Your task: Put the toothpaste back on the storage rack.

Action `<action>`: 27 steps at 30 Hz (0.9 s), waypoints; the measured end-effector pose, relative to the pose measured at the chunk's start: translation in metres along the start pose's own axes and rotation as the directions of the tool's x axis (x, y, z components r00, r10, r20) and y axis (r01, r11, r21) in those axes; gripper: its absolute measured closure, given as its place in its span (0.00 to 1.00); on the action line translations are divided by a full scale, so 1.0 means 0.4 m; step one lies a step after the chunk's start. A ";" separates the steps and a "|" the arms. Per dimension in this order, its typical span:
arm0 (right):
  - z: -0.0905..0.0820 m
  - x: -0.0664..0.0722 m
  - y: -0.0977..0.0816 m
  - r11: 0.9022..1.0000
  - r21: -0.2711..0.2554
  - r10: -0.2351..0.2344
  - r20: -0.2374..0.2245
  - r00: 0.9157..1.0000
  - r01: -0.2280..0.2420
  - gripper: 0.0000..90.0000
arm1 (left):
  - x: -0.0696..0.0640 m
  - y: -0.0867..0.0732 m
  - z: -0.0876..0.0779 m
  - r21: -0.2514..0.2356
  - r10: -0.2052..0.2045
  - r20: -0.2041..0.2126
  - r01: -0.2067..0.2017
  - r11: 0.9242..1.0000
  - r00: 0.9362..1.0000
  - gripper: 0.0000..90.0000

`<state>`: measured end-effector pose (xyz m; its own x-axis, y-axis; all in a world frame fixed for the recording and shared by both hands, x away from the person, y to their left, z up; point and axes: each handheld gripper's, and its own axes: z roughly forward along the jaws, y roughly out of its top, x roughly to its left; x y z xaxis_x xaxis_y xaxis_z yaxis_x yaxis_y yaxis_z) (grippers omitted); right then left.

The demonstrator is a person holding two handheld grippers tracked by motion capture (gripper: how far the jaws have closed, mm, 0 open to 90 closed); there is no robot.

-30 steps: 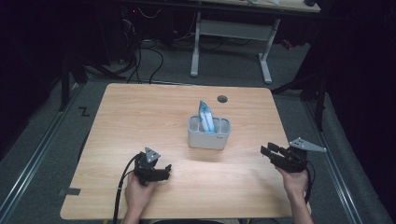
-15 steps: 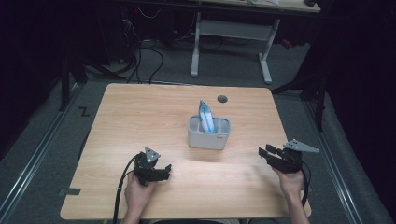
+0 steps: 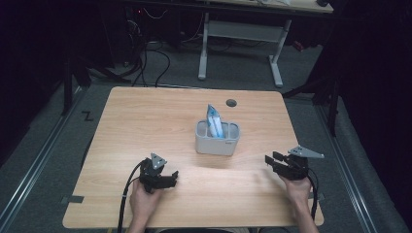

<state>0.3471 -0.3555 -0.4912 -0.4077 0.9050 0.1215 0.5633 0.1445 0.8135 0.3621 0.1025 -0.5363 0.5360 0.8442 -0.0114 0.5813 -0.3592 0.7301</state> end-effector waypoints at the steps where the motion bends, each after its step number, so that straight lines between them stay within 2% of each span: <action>1: 0.003 0.002 0.000 1.000 0.002 -0.001 -0.002 1.000 0.001 0.61 | 0.000 0.000 0.000 0.000 0.000 0.000 0.000 1.000 1.000 0.17; 12: 0.041 0.012 -0.007 0.999 0.042 -0.015 -0.006 1.000 0.015 0.61 | 0.000 0.000 0.000 0.000 0.000 0.000 0.000 1.000 1.000 0.17; 18: 0.054 0.017 -0.005 0.999 0.034 -0.008 -0.022 1.000 0.009 0.61 | 0.000 0.000 0.000 0.000 0.000 0.000 0.000 1.000 1.000 0.18; 27: 0.081 0.021 -0.013 0.997 0.075 -0.009 -0.018 1.000 0.011 0.60 | 0.000 0.000 0.000 0.000 0.000 0.000 0.000 1.000 1.000 0.17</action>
<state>0.3641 -0.3357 -0.5128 -0.4261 0.8961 0.1245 0.6109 0.1836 0.7701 0.3620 0.1025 -0.5364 0.5357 0.8444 -0.0113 0.5814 -0.3591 0.7301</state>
